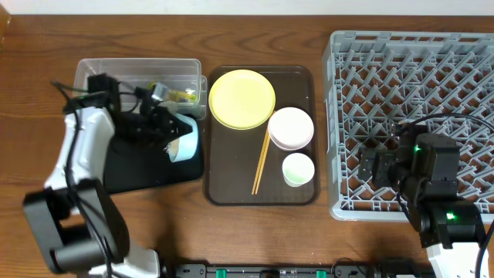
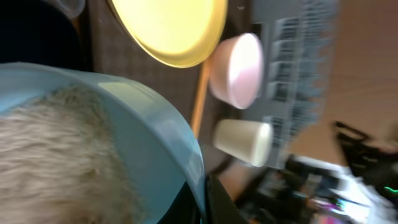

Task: Sort waste into correct bins and load items into the dishwasher rack
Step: 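Tip the blue bowl over the black tray to dump the rice, then return the empty blue bowl to the brown tray and release, then grasp the white cup with the left gripper and lift it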

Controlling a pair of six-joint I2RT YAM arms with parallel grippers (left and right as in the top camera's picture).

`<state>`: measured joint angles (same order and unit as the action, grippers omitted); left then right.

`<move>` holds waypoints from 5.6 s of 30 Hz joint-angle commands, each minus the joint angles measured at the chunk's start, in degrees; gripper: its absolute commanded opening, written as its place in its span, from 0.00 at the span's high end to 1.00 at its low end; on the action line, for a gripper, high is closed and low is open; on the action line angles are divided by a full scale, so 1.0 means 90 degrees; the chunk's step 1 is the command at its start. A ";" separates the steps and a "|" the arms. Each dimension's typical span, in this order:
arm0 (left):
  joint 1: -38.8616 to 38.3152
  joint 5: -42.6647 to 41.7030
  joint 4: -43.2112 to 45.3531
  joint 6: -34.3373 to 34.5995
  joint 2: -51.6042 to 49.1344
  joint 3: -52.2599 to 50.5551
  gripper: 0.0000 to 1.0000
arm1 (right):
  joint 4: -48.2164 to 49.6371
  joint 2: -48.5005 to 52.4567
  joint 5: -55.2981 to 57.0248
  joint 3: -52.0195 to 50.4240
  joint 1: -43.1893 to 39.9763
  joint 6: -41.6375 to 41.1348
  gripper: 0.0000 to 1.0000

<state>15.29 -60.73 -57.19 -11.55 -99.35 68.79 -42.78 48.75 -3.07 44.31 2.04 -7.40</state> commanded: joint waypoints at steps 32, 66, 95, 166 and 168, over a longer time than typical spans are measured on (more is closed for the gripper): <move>0.1977 -0.2875 -0.2193 -0.3247 -0.1440 -0.0036 0.94 | -0.0015 0.0002 -0.0041 0.0143 -0.0075 -0.0029 0.01; 0.0865 -0.1443 -0.2254 -0.2159 -0.0335 0.0231 0.94 | -0.0032 0.0002 -0.0041 0.0143 -0.0075 -0.0029 0.01; -0.5255 0.5615 0.1290 0.2132 -0.0211 0.0291 0.87 | -0.0034 0.0002 -0.0041 0.0143 -0.0075 -0.0029 0.01; -0.3779 -0.2810 0.4806 0.4466 -0.0274 0.0452 0.94 | 0.3332 0.2489 -0.7439 0.0143 -0.0051 0.2735 0.11; -0.3779 -0.3031 0.4806 0.4461 -0.0274 0.0452 0.94 | 0.3728 0.2514 -0.7524 0.0143 -0.0051 0.2732 0.12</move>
<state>-18.70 -81.21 -14.09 28.18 -101.80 72.64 -11.57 70.98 -64.16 44.73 2.04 15.99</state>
